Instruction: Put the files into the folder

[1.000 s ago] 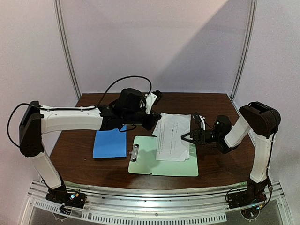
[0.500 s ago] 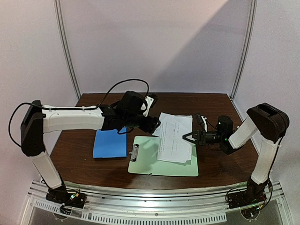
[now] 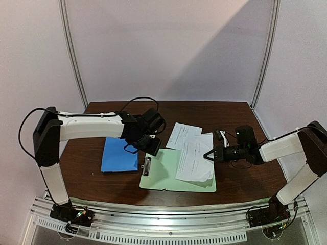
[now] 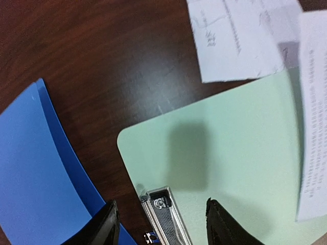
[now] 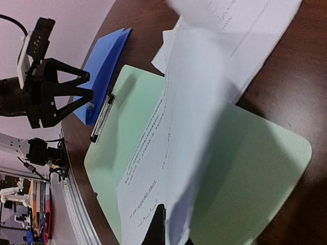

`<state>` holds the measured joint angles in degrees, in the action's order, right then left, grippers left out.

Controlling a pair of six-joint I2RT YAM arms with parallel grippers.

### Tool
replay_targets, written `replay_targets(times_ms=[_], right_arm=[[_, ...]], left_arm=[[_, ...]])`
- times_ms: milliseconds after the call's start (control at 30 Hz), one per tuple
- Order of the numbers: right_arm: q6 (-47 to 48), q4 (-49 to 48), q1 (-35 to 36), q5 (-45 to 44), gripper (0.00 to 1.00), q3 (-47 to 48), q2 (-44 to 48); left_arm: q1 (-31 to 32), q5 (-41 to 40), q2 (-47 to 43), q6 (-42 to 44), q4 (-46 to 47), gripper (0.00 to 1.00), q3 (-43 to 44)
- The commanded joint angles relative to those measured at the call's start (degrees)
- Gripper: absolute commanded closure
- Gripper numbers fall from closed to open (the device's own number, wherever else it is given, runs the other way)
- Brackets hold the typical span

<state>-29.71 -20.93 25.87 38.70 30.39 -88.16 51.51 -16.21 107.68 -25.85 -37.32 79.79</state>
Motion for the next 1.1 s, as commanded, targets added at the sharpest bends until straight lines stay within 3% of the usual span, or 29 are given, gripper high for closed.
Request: replay_targets(times_ms=[0,233,333,600,833,1067], right_arm=[[-1.6,16.2,0.3,-5.8,1.00,1.8,7.2],[-0.3,24.4,0.3,-7.8,1.00,1.2,16.0],[0.3,26.1,0.3,-8.5,1.00,0.1,17.4],[0.6,26.1,0.3,-9.4,1.00,-1.1,17.3],[1.0,25.8,0.3,-9.4,1.00,-1.0,16.1],[1.6,25.8,0.4,-9.7,1.00,-0.9,15.1]], left_arm=[[-0.9,1.9,3.6,-3.6,-7.0,0.42,1.7],[-1.4,3.3,6.4,-6.1,-9.2,0.49,2.3],[-1.3,4.0,5.9,-7.0,-10.1,0.55,2.1],[-1.0,6.8,4.6,-8.6,-9.1,0.55,-1.0],[-0.4,6.4,2.3,-10.5,-10.2,0.40,-2.6],[-0.3,8.5,0.7,-12.2,-8.9,0.39,-5.7]])
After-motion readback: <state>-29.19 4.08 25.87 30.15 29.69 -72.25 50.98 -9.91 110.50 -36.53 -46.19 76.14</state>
